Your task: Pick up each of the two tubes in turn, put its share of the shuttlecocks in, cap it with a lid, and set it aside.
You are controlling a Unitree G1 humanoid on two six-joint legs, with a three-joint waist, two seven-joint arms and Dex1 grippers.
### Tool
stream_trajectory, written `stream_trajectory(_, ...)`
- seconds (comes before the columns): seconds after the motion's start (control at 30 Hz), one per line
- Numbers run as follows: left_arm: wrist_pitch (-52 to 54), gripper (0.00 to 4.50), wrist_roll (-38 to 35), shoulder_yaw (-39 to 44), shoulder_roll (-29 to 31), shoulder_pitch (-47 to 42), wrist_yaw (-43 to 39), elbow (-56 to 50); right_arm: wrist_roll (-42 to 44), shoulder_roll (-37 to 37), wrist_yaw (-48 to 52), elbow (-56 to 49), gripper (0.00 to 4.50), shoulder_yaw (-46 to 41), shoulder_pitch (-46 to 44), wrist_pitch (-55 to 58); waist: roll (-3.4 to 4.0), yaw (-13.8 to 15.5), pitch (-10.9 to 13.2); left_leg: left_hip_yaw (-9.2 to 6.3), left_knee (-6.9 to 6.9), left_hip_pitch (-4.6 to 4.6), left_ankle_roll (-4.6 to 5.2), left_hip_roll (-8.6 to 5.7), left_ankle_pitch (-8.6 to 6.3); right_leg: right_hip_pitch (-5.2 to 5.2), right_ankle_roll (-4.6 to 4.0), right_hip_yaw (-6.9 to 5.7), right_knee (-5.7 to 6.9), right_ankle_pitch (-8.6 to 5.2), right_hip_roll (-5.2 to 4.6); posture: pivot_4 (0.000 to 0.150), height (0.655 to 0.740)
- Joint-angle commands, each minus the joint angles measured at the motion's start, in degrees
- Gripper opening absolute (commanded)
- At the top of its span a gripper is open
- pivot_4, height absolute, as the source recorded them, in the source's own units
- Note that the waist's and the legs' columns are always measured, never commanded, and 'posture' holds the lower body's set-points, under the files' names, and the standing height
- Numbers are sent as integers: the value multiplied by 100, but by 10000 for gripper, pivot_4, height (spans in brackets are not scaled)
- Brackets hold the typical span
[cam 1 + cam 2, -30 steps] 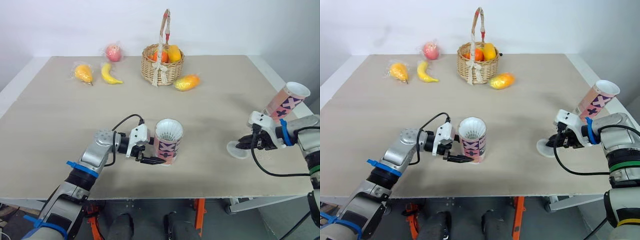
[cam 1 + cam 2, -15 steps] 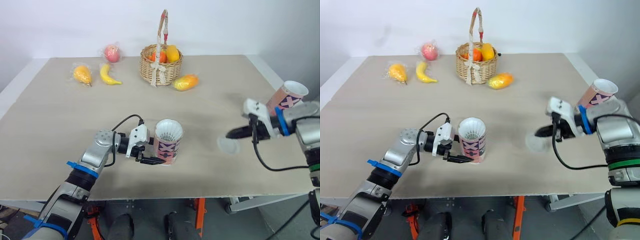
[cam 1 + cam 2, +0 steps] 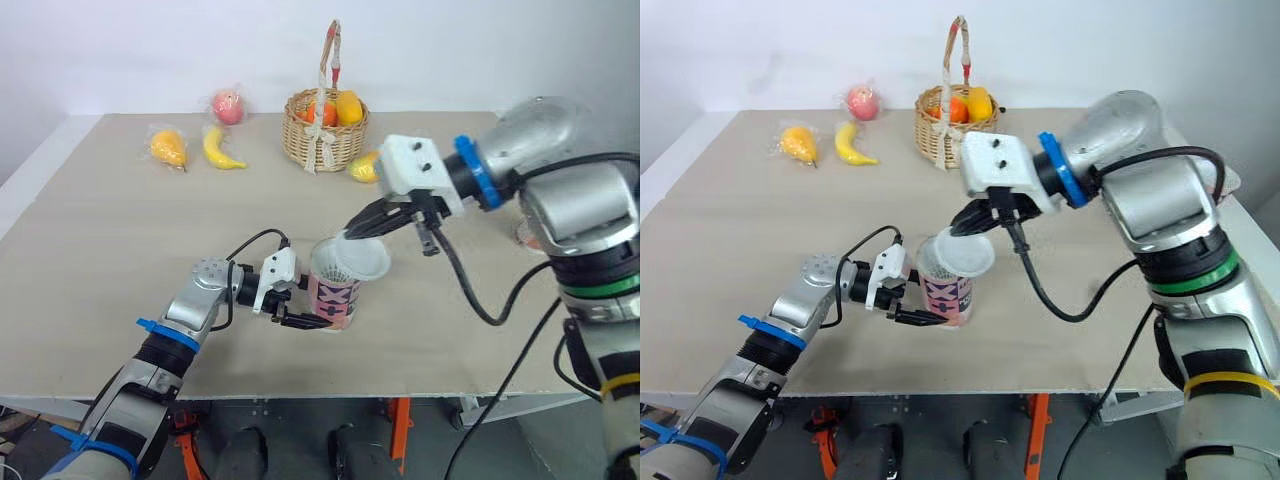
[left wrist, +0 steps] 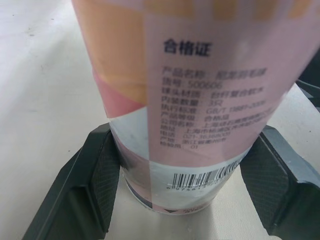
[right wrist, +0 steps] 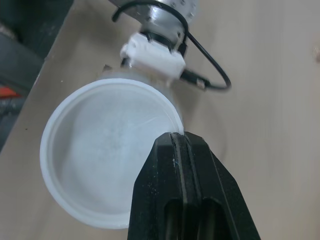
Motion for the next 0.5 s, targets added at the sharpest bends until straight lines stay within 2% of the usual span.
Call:
stream_trajectory(0.03,71,32631,162,-144,42,67,-11,141,-311,187,10,242,341,154,-309,-420,0,5,0,-3,-1,0,0,0,0,1,-1,-3,0,-1,0,1500,7400)
stream_trajectory(0.2,87,32631,161,-121,63,83,26,111,-518,350,104,568,341,252,-472,-806,0,7,0,-4,1,-2,0,-1,0,2,0,-5,0,-1,-1,1500,7400)
stream_trajectory(0.5,65,32631,167,-104,94,94,30,145,-498,241,378,385,341,240,-364,-849,0,5,0,-7,1,-1,0,0,0,2,-2,-7,1,0,0,1500,7400)
